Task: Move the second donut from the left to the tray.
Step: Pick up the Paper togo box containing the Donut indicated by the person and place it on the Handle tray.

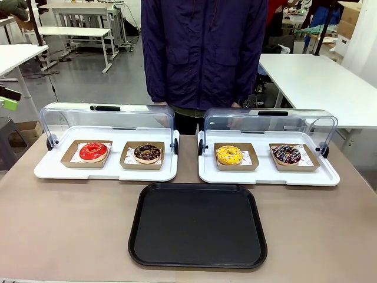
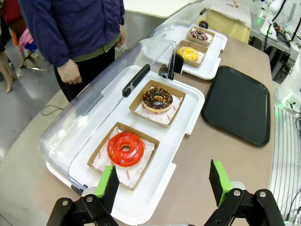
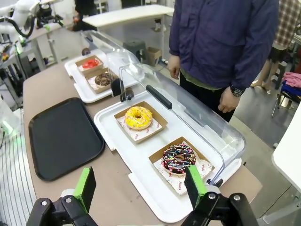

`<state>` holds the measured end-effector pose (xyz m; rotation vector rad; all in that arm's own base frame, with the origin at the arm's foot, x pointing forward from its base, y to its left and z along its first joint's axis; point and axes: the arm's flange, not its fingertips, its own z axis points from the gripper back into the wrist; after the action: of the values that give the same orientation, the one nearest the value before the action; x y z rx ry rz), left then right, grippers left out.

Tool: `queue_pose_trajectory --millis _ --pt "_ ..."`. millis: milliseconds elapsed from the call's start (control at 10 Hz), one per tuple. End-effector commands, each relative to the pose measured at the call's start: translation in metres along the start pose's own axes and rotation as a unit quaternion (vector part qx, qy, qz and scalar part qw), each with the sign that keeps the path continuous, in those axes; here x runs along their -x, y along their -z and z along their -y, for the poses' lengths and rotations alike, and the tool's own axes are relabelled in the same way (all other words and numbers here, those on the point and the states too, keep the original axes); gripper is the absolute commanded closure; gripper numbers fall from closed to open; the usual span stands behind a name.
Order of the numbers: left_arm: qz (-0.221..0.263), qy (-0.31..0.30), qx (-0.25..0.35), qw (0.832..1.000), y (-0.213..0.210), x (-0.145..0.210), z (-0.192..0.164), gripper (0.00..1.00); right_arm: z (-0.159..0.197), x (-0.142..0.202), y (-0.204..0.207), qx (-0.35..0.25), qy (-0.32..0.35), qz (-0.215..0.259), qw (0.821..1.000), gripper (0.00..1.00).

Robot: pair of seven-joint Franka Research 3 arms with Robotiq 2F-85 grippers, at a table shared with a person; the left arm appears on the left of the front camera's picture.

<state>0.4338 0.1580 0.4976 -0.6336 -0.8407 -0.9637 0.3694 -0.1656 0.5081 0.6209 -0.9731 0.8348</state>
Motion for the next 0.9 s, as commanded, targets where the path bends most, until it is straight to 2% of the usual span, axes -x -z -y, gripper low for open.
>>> queue_pose_trajectory --millis 0,800 --pt "0.010 0.004 0.003 1.000 -0.0001 -0.0011 -0.0001 0.00 0.0039 -0.0026 0.0002 0.000 -0.015 0.013 1.000 0.00" --pt "0.010 0.004 0.003 1.000 -0.0001 -0.0011 -0.0001 0.00 0.0039 -0.0026 0.0002 0.000 -0.015 0.013 1.000 0.00"
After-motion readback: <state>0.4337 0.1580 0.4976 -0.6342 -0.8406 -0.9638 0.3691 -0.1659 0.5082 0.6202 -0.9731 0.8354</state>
